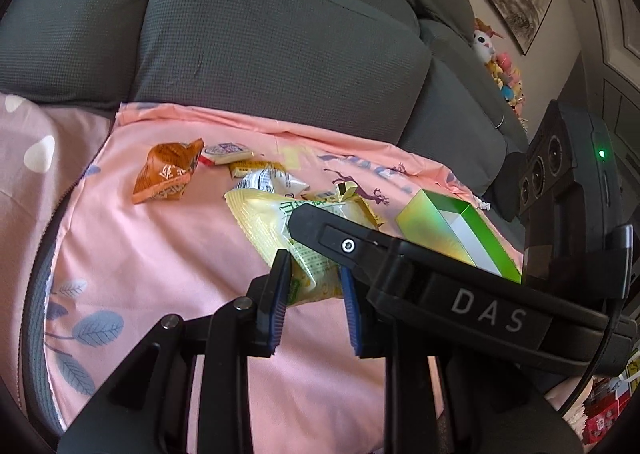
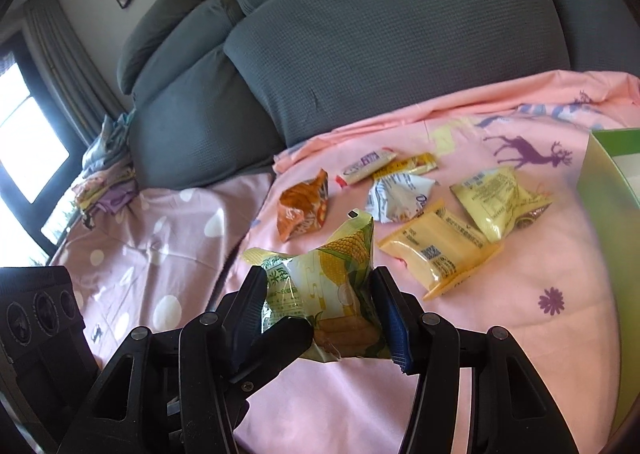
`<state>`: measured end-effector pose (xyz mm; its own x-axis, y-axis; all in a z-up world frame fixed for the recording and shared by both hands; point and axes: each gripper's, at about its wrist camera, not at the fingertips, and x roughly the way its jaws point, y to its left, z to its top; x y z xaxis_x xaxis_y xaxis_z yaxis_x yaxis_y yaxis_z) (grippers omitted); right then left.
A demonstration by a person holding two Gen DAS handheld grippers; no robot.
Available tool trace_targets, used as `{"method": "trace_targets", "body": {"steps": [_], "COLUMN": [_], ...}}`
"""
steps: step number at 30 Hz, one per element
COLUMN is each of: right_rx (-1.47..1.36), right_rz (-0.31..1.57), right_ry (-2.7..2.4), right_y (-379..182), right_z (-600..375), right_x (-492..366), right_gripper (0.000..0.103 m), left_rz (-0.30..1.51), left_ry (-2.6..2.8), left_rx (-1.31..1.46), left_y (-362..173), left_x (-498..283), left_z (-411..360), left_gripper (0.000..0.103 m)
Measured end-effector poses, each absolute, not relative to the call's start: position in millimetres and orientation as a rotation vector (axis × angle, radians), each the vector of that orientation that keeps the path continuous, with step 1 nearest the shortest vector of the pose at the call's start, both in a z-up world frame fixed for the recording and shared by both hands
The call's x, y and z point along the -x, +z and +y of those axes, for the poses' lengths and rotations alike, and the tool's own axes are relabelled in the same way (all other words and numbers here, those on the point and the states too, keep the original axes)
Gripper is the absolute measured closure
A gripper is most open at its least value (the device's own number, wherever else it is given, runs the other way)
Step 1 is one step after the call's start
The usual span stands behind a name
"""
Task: Organize snacks
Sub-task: 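Carry the yellow corn-snack bag with the right gripper into the green box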
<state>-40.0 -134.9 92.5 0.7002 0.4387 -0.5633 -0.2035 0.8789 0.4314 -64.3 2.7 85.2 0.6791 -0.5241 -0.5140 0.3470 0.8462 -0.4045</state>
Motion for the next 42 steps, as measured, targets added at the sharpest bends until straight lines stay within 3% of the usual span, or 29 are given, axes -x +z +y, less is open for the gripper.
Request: {"method": "trace_targets", "body": {"steps": [42], "right_rx": [-0.341], "right_rz": [0.607], "right_ry": [0.380], "right_y": [122], "right_z": [-159], "right_x": [56], "right_gripper": [0.046], "left_rz": [0.546], "left_ry": [-0.526], "left_rx": [0.228], "left_y": [114], "left_x": [81], "left_z": [-22], "left_gripper": [0.081]}}
